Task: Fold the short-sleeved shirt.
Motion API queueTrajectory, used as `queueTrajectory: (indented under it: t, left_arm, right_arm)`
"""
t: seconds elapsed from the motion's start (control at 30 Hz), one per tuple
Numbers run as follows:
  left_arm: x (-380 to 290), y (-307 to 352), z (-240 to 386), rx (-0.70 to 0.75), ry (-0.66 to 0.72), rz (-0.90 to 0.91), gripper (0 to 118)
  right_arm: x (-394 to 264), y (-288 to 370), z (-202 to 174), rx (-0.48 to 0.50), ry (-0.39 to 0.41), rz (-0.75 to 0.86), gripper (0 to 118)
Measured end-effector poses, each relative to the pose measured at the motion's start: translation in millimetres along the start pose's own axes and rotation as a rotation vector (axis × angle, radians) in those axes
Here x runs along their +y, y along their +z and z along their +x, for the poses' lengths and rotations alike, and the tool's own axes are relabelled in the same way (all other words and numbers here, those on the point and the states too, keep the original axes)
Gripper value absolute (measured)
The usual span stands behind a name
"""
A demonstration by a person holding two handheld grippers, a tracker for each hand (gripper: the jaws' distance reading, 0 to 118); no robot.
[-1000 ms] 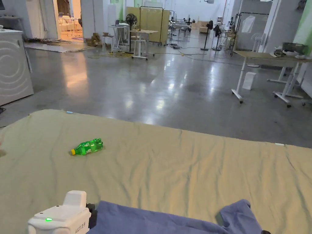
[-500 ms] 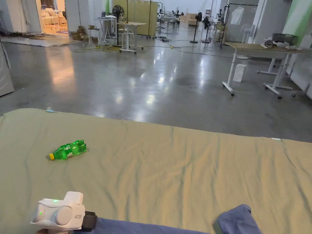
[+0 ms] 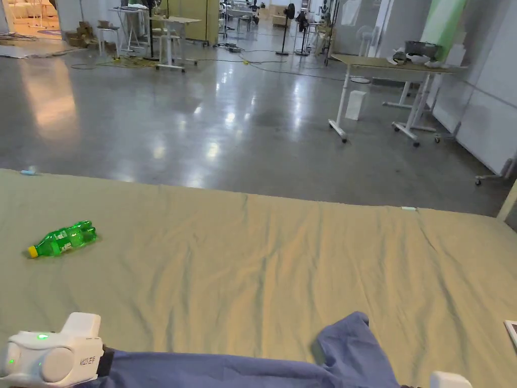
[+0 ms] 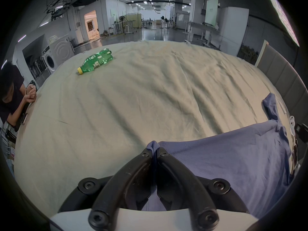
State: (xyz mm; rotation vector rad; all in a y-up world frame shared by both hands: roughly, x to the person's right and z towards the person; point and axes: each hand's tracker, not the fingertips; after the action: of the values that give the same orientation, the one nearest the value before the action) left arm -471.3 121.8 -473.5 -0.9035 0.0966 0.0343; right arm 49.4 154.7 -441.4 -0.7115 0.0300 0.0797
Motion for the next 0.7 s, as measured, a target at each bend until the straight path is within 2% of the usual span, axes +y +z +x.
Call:
queueTrajectory:
  t: [0.03, 0.07, 0.13, 0.17, 0.23, 0.3, 0.4, 0.47, 0.5, 0.57, 0.7]
  left_arm:
    - [-2, 9, 1, 0.006, -0.003, 0.024, 5]
    - [-3, 17, 1, 0.010, -0.002, 0.035, 5]
    - [-6, 30, 4, 0.011, 0.005, 0.065, 5]
    - [-8, 36, 5, 0.009, 0.006, 0.069, 5]
    - [-12, 49, 3, 0.011, 0.008, 0.117, 5]
    - [-16, 59, 5, 0.014, 0.009, 0.123, 5]
    - [-20, 70, 3, 0.024, 0.006, 0.130, 5]
    - [-23, 74, 2, 0.025, 0.007, 0.128, 5]
    - [-26, 78, 2, 0.025, 0.014, 0.129, 5]
    - [-29, 83, 4, 0.021, 0.026, 0.131, 5]
    - [-30, 88, 4, 0.020, 0.013, 0.128, 5]
  right_arm:
    - [8, -16, 4, 0.018, 0.021, -0.048, 34]
    - [13, -29, 8, 0.039, 0.025, -0.076, 41]
    - [20, -52, 15, 0.056, 0.016, -0.147, 42]
    - [23, -60, 15, 0.029, 0.044, -0.160, 45]
    - [24, -80, 15, 0.048, 0.086, -0.213, 60]
    - [23, -91, 15, 0.072, 0.068, -0.270, 60]
    - [18, -103, 14, 0.086, 0.034, -0.277, 51]
    - [16, -100, 10, 0.069, 0.048, -0.269, 45]
    - [16, -99, 8, 0.071, 0.056, -0.268, 35]
    - [16, -95, 1, 0.054, 0.066, -0.245, 4]
    - [17, -85, -7, 0.025, 0.125, -0.210, 3]
